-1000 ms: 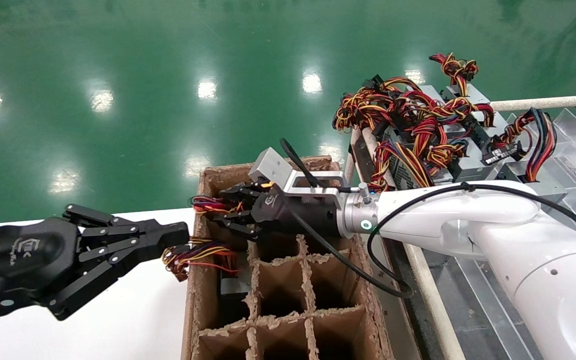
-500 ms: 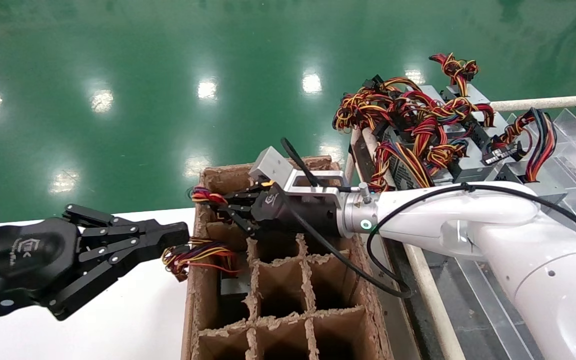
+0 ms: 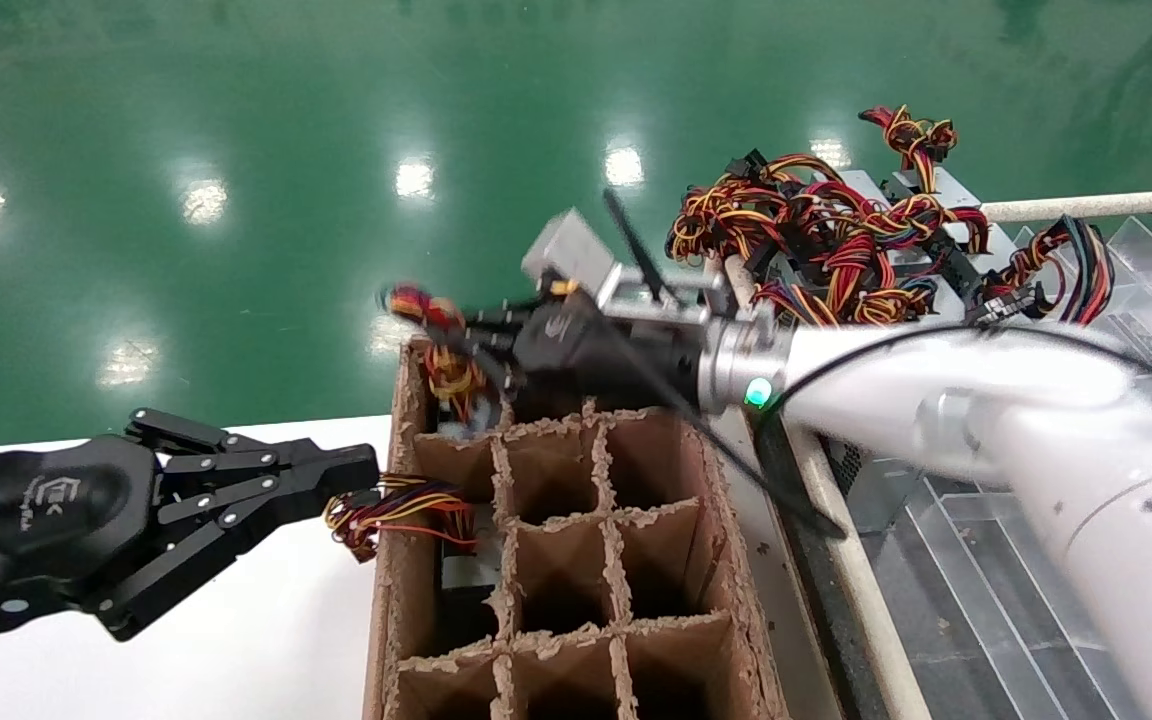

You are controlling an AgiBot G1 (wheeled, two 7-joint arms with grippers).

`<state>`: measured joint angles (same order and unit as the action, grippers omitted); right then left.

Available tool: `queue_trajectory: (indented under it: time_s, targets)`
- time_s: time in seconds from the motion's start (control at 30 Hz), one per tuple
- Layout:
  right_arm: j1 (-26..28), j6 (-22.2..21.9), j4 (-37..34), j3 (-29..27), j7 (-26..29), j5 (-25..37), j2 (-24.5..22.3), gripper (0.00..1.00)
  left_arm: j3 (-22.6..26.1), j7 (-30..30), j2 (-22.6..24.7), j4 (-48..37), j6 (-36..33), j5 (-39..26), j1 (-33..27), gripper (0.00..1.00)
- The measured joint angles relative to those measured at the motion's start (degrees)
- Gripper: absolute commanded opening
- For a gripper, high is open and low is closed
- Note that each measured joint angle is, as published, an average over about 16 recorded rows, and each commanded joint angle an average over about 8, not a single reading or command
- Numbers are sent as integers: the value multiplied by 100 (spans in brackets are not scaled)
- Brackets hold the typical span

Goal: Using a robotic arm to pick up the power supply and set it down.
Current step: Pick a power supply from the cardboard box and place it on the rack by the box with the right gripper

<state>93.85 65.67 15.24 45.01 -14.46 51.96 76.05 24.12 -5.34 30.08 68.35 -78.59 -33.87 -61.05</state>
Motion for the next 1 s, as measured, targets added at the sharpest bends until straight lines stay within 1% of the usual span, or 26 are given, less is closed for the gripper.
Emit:
queue_trajectory:
  time_s: [0.17,0.3,0.43,0.57,0.67,0.77,1.0]
  targets:
    - [333,253,114,-103,-68,-149,-183,0,0,0,0,0,0,0,0,0]
    - [676,470,341,-142,-65,-169,-410,0,0,0,0,0,0,0,0,0]
    - [1080,667,719,-122,50,-83,-704,0,0,0,0,0,0,0,0,0]
    - [1526,843,1276,-45,297,104,-1069,0,0,0,0,0,0,0,0,0]
    - [1868,954,1808,46,598,307,-1392,0,0,0,0,0,0,0,0,0]
    - [2187,1045,2419,146,1009,526,-1758,0,0,0,0,0,0,0,0,0]
    - [2735,1224,4122,340,2351,968,-2760,0,0,0,0,0,0,0,0,0]
